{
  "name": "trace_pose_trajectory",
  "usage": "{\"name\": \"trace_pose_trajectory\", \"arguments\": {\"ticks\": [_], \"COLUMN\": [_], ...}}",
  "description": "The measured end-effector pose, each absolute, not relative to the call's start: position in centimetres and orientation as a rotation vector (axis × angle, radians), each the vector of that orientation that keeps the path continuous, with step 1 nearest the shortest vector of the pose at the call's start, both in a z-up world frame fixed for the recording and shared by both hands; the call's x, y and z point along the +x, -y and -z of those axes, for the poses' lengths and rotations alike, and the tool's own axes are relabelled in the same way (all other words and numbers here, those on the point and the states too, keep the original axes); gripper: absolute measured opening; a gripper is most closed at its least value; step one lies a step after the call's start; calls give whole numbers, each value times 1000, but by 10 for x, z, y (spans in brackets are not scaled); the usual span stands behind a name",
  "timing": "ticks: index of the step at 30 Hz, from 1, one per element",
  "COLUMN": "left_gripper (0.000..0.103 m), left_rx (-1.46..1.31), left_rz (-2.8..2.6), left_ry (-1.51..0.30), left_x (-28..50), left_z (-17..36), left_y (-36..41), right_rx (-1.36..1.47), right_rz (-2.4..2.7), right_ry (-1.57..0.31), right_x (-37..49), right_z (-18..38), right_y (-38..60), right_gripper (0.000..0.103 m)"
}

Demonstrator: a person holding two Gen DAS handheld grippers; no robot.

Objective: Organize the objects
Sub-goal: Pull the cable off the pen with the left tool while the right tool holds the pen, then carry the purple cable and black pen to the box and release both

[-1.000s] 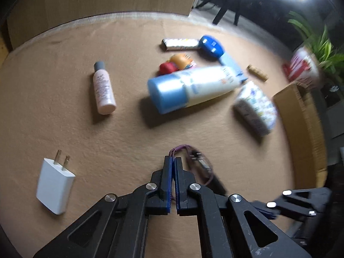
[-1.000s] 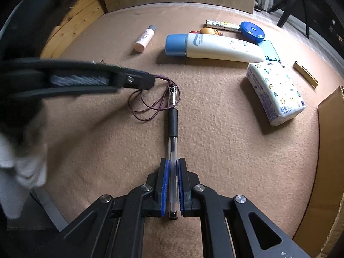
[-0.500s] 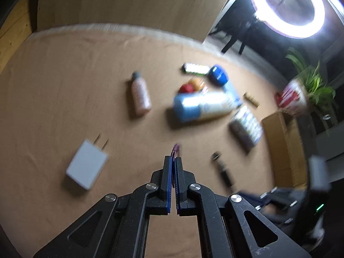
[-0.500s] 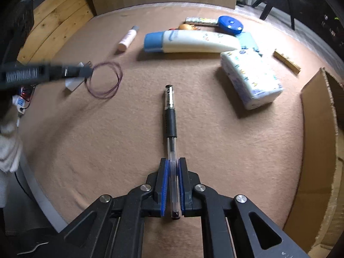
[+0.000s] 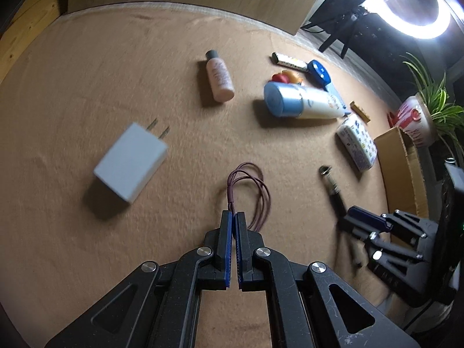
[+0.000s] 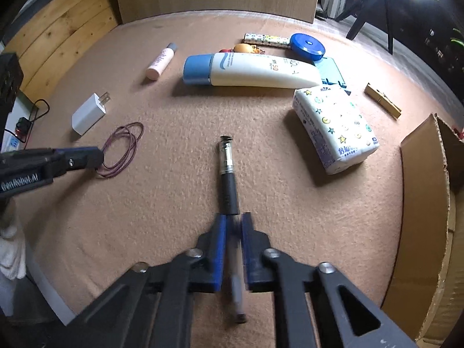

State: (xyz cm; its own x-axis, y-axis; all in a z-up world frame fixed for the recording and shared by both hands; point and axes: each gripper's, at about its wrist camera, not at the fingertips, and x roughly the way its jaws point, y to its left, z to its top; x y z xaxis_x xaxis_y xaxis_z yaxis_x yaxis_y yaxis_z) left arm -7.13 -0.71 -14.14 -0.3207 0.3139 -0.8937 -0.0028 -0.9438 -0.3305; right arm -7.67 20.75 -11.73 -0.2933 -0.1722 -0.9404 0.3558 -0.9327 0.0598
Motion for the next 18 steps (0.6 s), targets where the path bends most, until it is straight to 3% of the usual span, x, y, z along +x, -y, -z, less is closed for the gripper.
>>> {"name": "trace_pose_trajectory", "arguments": {"ticks": [6, 18], "left_gripper": [2, 2], "left_rx": [-1694, -1442], "left_rz": [-2381, -2360], "left_ry": [411, 373], "left_x": [-63, -69], "left_z": [139, 60], "left_y": [9, -46], "right_rx": [1610, 1465], "right_rz": [2309, 2508], "right_ry": [-107, 154], "right_x": [-71, -39], "right_z": [106, 35], "right_y": [-227, -311], "right_gripper": [8, 8]}}
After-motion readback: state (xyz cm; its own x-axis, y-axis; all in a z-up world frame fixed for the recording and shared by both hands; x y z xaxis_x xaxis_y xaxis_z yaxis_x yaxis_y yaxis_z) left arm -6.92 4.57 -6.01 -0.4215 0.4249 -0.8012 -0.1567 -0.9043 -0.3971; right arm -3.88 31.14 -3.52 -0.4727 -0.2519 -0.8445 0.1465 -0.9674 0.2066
